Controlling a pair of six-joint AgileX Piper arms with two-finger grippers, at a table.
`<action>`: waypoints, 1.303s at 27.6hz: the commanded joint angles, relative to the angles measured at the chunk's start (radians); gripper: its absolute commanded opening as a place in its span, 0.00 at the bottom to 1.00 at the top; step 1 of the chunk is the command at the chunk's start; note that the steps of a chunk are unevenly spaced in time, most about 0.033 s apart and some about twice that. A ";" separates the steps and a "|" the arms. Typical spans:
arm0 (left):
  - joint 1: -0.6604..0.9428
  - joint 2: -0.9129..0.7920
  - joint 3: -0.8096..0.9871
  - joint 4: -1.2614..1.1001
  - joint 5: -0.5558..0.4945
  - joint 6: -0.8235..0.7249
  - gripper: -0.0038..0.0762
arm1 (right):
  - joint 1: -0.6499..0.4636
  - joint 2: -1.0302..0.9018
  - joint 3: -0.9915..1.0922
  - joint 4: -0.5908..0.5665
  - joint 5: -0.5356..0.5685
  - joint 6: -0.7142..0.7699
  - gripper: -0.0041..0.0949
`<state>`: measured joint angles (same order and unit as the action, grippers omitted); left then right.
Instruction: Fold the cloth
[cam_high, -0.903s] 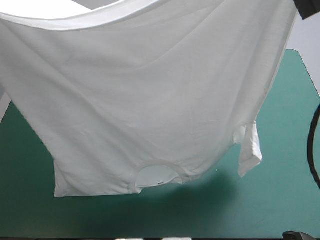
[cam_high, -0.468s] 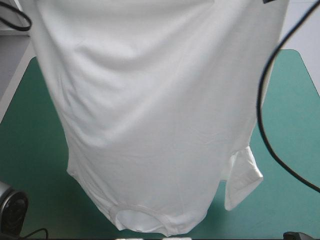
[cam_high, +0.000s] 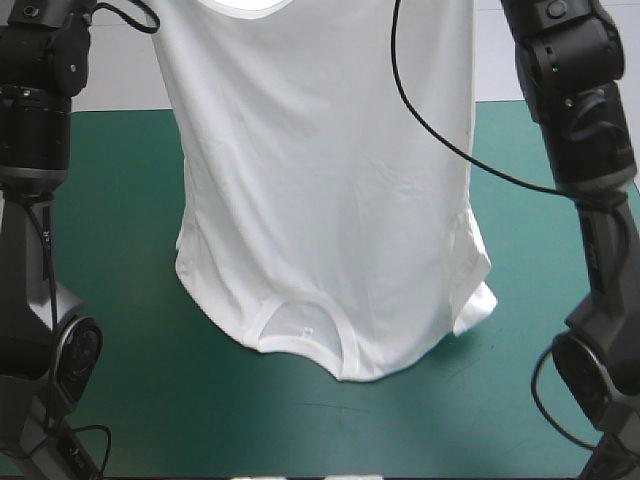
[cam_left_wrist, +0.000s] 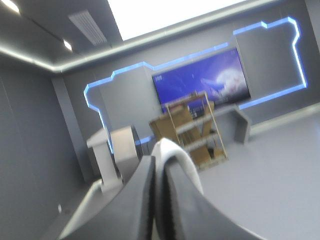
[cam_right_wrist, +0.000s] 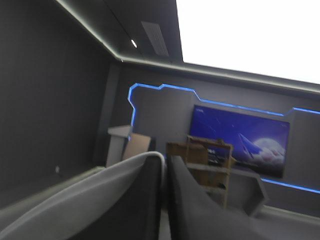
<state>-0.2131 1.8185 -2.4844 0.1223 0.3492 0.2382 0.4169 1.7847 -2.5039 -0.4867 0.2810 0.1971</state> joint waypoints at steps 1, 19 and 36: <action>0.000 -0.029 -0.044 0.004 -0.299 -0.012 0.08 | -0.066 0.037 -0.095 0.079 -0.339 0.011 0.02; 0.000 0.002 -0.038 0.007 0.010 0.071 0.08 | -0.127 0.161 -0.315 0.228 0.424 -0.197 0.02; -0.002 -0.108 0.842 -0.012 0.434 -0.044 0.08 | -0.180 -0.032 0.594 0.468 0.900 -0.272 0.02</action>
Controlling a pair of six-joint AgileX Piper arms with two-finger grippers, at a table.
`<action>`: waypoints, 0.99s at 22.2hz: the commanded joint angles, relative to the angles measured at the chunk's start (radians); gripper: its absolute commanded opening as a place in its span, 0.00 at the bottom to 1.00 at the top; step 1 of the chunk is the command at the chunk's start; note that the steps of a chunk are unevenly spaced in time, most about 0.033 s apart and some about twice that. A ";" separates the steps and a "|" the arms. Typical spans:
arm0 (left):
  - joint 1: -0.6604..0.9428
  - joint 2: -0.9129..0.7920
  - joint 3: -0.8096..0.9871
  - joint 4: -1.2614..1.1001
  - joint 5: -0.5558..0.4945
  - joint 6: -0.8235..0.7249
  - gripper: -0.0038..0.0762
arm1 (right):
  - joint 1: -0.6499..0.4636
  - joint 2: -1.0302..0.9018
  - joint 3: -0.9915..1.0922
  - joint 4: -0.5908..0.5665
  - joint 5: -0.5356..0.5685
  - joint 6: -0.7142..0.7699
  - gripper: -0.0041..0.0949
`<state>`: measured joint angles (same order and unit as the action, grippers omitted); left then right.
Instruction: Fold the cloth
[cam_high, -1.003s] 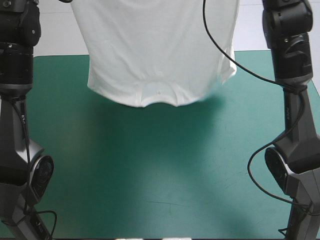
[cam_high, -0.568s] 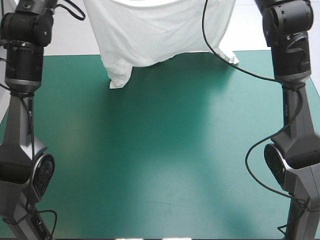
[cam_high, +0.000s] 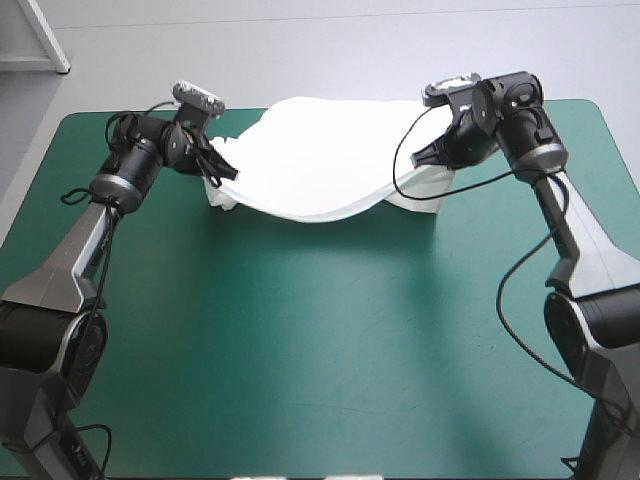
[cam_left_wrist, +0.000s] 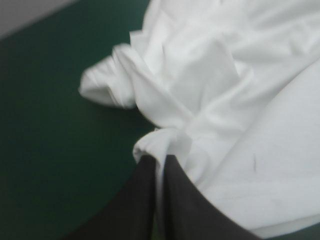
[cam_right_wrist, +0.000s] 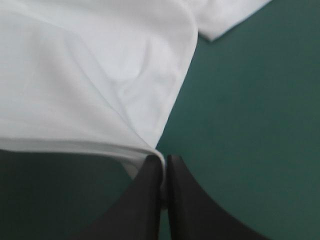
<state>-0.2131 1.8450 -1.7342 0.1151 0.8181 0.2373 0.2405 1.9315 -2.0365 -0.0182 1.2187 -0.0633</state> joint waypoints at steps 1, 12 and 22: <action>-0.002 -0.169 0.146 -0.024 -0.037 -0.050 0.08 | -0.003 -0.226 0.219 -0.008 -0.038 -0.011 0.02; -0.002 -0.821 0.723 -0.122 0.378 -0.079 0.08 | -0.003 -1.070 1.163 0.000 -0.036 0.063 0.03; -0.002 -1.052 0.902 -0.140 0.468 -0.114 0.08 | -0.003 -1.201 1.395 0.222 -0.035 0.055 0.03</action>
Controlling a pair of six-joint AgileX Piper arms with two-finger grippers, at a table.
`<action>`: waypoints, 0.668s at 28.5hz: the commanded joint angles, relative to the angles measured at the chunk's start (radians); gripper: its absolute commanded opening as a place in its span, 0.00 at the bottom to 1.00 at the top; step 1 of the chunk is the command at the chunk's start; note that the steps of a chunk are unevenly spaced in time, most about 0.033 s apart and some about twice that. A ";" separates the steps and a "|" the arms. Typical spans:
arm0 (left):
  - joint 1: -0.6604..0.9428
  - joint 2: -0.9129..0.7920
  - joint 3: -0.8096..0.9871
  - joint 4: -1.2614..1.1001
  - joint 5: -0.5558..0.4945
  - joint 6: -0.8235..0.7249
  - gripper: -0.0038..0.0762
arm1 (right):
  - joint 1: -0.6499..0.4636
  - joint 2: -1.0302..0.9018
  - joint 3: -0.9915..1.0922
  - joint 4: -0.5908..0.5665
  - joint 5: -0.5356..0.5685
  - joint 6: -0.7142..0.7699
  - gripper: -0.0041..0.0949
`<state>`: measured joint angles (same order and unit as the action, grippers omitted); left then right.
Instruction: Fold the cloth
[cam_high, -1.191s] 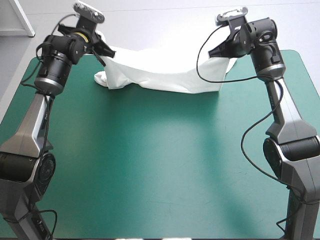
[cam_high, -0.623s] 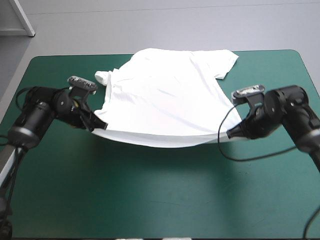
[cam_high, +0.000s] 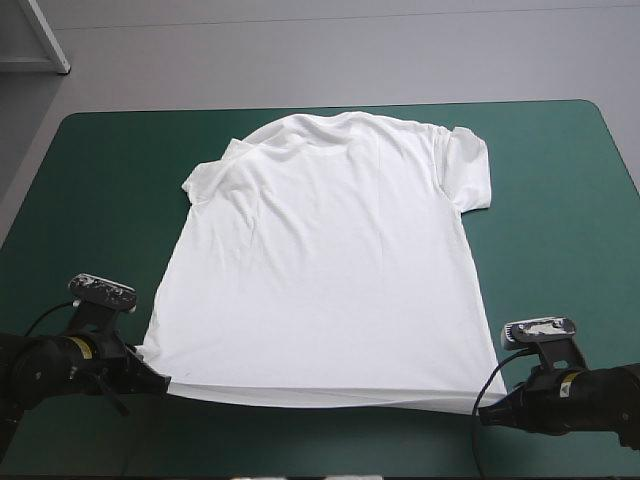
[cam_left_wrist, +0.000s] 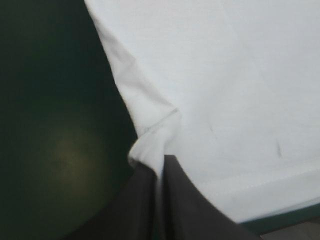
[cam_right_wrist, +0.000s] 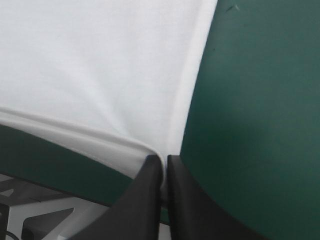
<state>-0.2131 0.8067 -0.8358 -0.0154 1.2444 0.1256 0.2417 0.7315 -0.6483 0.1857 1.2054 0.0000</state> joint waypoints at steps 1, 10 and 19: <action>-0.002 -0.014 0.018 -0.021 0.041 0.021 0.08 | -0.004 -0.001 0.017 0.018 -0.021 -0.008 0.03; -0.002 -0.014 0.079 -0.056 0.040 0.072 0.57 | -0.004 -0.001 0.032 0.020 -0.023 -0.046 0.34; -0.002 -0.014 0.079 -0.027 -0.101 0.034 0.74 | -0.004 -0.001 -0.003 0.012 -0.025 -0.031 0.77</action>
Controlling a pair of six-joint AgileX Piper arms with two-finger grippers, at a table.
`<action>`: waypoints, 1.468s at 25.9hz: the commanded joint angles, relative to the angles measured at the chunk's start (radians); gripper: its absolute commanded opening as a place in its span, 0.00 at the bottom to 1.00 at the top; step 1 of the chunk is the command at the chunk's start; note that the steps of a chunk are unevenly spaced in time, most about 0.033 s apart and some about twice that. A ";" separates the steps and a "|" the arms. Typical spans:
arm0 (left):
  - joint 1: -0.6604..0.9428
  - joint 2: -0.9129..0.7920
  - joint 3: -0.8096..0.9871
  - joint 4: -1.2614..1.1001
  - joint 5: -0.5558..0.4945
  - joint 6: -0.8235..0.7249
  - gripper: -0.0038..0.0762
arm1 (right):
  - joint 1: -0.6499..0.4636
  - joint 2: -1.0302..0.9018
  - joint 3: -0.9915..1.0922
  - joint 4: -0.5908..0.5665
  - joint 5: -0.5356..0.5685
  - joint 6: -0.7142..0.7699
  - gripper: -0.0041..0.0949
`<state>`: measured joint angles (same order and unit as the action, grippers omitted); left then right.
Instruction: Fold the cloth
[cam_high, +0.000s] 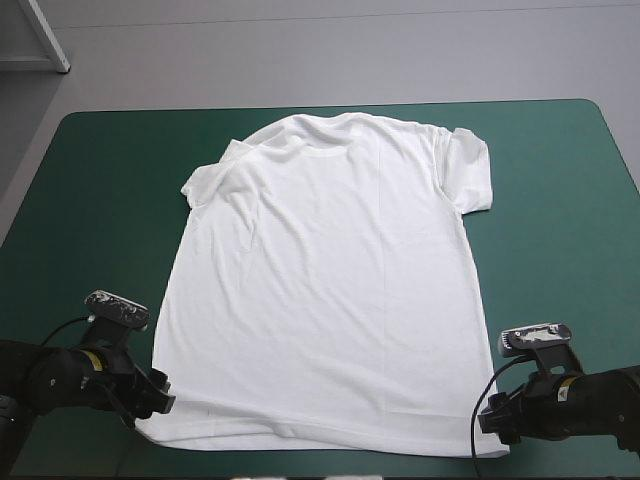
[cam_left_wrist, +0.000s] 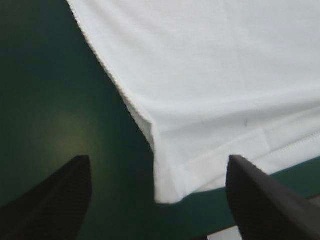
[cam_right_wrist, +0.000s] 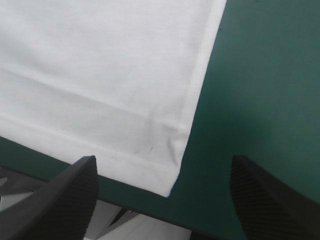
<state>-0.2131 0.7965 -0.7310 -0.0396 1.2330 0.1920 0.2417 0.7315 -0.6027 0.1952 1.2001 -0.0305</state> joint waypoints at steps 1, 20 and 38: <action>-0.002 0.003 -0.027 -0.002 -0.169 -0.051 0.74 | -0.004 -0.001 -0.079 0.001 -0.020 0.016 0.77; 0.085 0.847 -0.710 0.052 -0.505 -0.097 0.74 | -0.004 -0.001 -0.153 0.050 -0.020 0.186 0.75; 0.188 1.105 -0.734 -0.250 -0.532 0.084 0.70 | -0.004 -0.001 -0.174 0.043 -0.023 0.181 0.68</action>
<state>-0.0238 1.9330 -1.4374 -0.2633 0.7283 0.2763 0.2417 0.7315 -0.7334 0.2299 1.2042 0.1573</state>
